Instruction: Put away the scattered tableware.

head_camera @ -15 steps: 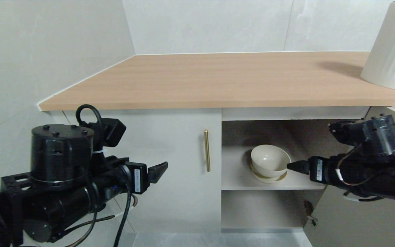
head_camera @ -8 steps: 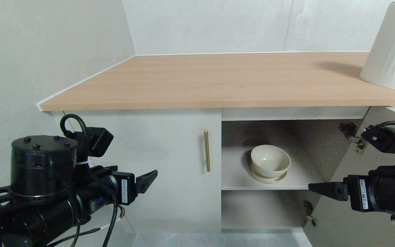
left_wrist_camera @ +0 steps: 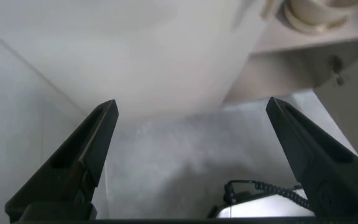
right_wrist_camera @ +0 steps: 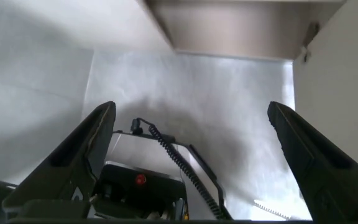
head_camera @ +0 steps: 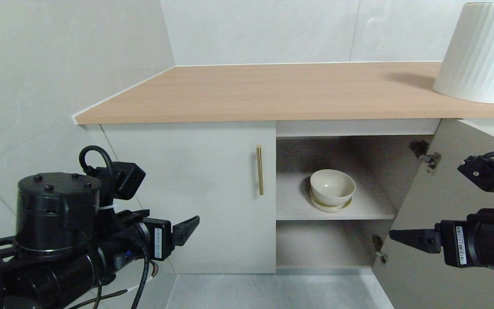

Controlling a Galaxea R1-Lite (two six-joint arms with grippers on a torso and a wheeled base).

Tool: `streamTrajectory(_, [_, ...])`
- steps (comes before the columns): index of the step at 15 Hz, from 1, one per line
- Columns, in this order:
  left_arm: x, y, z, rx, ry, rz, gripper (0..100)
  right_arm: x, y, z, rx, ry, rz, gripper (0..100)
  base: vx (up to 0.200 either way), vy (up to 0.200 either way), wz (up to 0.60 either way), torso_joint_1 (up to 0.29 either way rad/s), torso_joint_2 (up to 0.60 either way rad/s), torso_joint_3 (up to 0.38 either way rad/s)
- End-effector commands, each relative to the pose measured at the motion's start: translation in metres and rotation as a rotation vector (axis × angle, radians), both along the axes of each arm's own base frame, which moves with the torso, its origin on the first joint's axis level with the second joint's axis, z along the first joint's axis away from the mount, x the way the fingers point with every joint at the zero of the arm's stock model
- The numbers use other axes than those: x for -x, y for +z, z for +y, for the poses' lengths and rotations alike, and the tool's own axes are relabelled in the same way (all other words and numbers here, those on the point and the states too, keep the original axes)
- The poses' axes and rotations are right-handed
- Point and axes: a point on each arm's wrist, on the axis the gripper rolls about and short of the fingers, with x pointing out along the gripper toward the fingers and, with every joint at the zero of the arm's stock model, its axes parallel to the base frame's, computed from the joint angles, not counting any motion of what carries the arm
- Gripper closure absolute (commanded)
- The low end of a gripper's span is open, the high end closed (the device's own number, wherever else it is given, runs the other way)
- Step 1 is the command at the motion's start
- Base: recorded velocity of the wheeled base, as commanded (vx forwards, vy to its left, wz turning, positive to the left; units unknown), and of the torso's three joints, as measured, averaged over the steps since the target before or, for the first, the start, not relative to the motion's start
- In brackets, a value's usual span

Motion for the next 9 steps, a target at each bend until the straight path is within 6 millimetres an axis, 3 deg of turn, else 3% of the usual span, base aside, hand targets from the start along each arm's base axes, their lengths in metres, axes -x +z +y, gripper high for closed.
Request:
streamTrajectory(1, [-0.0013, -0.0020, -0.0011, -0.004, -0.001, 0.008, 0, 0.0006, -0.0017, 0.0000, 0.009, 0.001, 0.014, 0, -0.200, 0.000, 0.00, -0.002, 0.00, 0.002])
streamTrajectory(9, [-0.0030, -0.0061, -0.0022, -0.013, 0.000, 0.023, 0, 0.0023, -0.0039, -0.0011, 0.039, 0.014, 0.036, 0, -0.200, 0.000, 0.00, -0.001, 0.00, 0.004])
